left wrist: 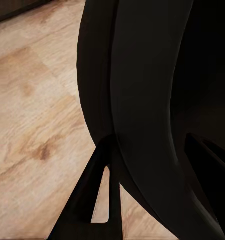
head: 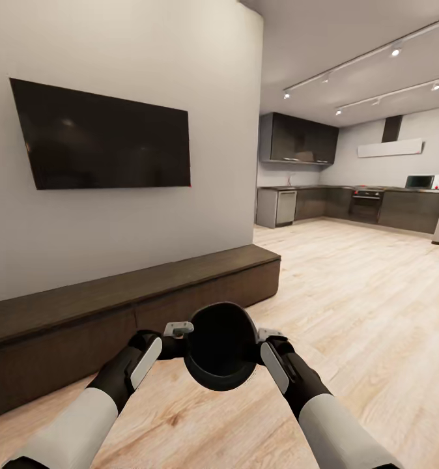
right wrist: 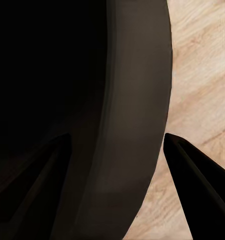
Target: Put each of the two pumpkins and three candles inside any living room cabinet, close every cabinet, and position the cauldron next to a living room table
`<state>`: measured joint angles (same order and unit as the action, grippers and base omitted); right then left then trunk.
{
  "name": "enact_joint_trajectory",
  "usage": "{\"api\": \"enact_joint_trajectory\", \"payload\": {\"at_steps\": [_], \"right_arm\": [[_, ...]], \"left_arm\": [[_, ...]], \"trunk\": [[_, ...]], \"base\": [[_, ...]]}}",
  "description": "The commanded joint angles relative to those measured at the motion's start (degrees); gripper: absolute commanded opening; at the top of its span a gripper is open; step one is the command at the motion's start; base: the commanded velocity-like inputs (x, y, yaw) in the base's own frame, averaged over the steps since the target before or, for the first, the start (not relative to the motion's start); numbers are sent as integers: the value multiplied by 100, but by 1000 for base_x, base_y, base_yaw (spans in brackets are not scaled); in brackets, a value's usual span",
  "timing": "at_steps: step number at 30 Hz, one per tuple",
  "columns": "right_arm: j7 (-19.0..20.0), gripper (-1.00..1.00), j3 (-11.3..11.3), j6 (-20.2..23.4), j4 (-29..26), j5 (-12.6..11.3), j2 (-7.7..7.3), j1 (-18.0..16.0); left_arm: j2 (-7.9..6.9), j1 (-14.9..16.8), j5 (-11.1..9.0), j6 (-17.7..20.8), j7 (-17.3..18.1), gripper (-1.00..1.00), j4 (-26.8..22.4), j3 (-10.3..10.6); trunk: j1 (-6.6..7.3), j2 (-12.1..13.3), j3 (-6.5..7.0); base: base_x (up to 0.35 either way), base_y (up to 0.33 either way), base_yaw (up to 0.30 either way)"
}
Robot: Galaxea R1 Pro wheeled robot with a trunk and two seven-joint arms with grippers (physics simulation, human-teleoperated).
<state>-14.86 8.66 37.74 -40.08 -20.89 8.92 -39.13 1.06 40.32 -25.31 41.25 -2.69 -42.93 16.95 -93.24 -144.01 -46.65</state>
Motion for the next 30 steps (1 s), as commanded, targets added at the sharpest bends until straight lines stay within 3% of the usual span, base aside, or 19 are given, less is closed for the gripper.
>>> {"api": "enact_joint_trajectory", "payload": {"at_steps": [1,30], "right_arm": [[-52,-100,12,5,-61,-99,-4,-24],[-52,-100,12,21,-61,-99,-4,-24]], "left_arm": [[0,3,-148,13,-30,-100,-5,80],[-9,-6,-167,6,-21,-100,-75,64]], "trunk": [[2,-3,-5],[2,-3,-5]], "base": [[-61,0,289],[-49,0,291]]}}
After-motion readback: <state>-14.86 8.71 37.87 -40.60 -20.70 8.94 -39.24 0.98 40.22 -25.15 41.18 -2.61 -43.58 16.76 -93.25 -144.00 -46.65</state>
